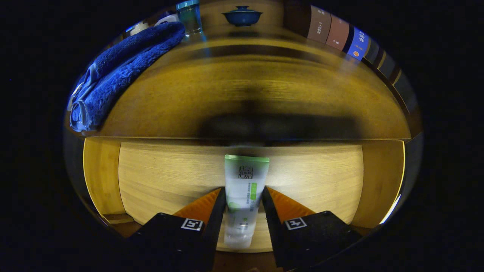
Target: Pull open the drawer, take out the items inside it, and place them on the countertop above the cabinet.
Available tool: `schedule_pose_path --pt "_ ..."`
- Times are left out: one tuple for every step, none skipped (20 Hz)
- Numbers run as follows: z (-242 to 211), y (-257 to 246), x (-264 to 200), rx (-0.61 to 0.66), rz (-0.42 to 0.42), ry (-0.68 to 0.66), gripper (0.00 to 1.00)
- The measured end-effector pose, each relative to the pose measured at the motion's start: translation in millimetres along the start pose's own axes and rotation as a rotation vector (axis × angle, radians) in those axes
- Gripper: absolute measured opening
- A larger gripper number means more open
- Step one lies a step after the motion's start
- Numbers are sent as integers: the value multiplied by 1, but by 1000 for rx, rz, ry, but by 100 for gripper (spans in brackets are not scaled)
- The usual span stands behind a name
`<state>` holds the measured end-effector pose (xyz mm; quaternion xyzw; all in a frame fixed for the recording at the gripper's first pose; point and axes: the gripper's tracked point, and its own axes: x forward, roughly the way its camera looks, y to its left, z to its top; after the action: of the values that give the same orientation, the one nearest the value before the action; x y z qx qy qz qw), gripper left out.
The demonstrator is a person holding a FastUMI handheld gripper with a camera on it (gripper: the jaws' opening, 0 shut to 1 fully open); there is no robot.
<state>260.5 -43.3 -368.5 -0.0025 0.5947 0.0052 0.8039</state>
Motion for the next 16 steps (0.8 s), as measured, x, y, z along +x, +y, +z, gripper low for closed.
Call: schedule_pose_path --pt "1 0 -2 1 3 -11 63" --pt "4 3 0 7 10 -19 57" --pt "6 3 0 8 11 -38 51" --pt "6 4 -6 7 15 -40 46" --pt "9 2 -5 -10 11 -51 40" --pt "15 0 -11 -11 9 -82 34" --pt "17 0 -16 -22 0 -97 34" --pt "18 0 -24 -23 5 -116 34" --pt "17 3 -33 -29 11 -127 34" --pt "15 2 -42 -37 13 -133 34" --pt "13 0 -51 -40 13 -141 34" --pt "13 -3 -62 -38 13 -151 34" --pt "14 -5 -72 -27 19 -168 34" --pt "15 -8 -83 -14 25 -187 34" --pt "17 -11 -94 3 27 -209 34" --pt "22 -14 -104 21 31 -235 34"
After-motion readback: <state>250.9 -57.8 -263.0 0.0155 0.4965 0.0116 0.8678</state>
